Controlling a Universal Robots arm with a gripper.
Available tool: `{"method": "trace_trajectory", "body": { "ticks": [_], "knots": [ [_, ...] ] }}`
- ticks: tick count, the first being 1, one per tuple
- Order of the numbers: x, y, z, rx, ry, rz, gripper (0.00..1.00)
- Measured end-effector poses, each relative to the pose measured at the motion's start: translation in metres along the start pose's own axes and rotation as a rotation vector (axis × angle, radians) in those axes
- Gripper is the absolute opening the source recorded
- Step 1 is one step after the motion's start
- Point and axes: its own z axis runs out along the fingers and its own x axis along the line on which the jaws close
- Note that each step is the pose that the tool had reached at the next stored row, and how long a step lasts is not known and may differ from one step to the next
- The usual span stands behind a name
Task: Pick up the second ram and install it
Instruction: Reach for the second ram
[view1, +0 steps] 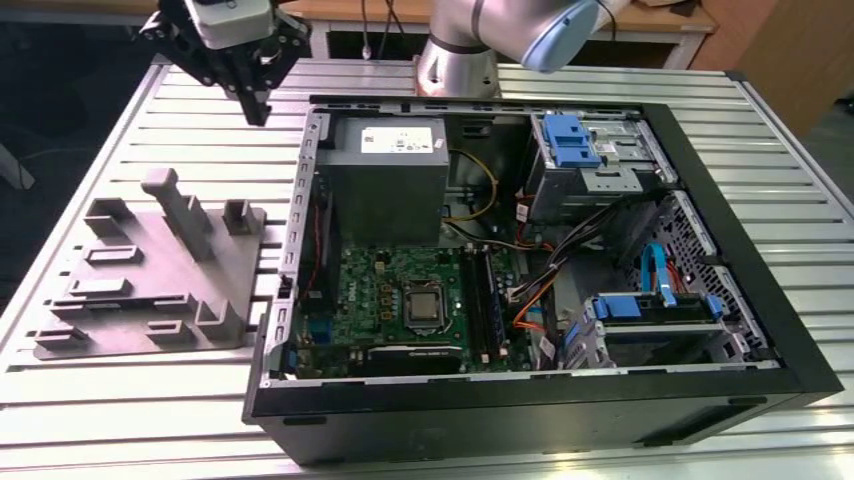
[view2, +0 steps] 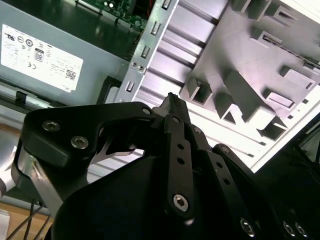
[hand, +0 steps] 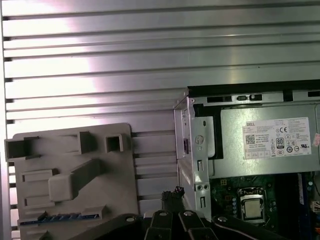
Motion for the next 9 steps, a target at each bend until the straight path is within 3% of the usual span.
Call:
{"method": "trace_trajectory", "body": {
  "ticks": [9],
  "knots": [
    [0.0254,-0.0022,0.0023,0.0,0.0,0.0,0.1]
  ]
}}
